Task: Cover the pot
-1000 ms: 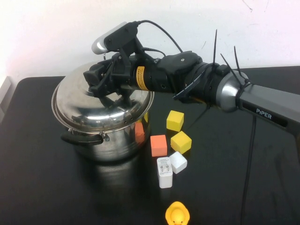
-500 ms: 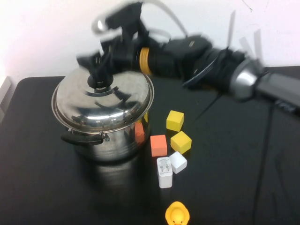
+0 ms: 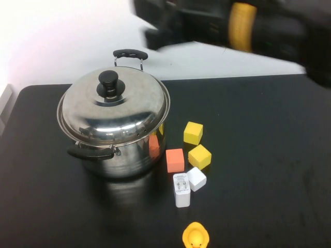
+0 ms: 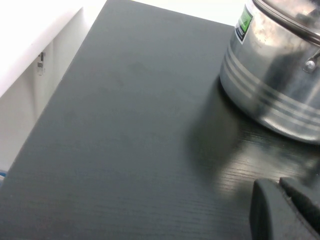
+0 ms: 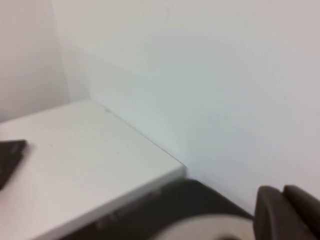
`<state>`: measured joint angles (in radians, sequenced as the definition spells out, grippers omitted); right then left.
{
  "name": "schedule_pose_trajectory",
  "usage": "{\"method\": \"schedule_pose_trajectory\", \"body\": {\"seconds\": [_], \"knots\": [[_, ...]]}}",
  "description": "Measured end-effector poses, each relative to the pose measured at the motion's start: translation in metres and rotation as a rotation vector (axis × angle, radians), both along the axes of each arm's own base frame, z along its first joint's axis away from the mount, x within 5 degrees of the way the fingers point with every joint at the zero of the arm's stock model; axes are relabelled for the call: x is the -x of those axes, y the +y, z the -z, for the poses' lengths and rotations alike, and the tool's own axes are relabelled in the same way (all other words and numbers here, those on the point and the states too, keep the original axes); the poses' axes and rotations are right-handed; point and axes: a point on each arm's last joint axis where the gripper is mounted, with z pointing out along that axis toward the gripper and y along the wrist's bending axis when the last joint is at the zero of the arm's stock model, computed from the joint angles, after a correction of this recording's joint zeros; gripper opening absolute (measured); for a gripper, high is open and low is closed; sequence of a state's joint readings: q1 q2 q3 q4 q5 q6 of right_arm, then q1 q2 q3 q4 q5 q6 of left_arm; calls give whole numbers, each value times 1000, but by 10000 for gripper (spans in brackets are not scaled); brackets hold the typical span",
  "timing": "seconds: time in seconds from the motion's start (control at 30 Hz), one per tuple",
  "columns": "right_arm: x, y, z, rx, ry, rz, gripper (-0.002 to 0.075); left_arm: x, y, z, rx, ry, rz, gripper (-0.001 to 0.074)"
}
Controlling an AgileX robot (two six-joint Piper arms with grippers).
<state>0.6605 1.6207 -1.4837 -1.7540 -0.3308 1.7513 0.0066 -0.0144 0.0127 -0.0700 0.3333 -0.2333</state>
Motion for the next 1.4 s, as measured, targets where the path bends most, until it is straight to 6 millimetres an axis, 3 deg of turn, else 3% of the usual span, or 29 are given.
{"method": "schedule_pose_trajectory", "body": {"seconds": [0.33,0.57,0.9,1.1,1.4], "knots": [[102,-110,17,44,-73,259,4,0,0,0,-4,0,1,-2],[156,-159,32,-8,-126,320,1,0,0,0,-3,0,1,-2],[187,-187,73,-7,-119,356,0,0,0,0,-3,0,1,-2],[201,-201,82,-40,-148,387,0,0,0,0,-3,0,1,-2],[207,-212,110,14,-49,443,0,0,0,0,-3,0,1,-2]]}}
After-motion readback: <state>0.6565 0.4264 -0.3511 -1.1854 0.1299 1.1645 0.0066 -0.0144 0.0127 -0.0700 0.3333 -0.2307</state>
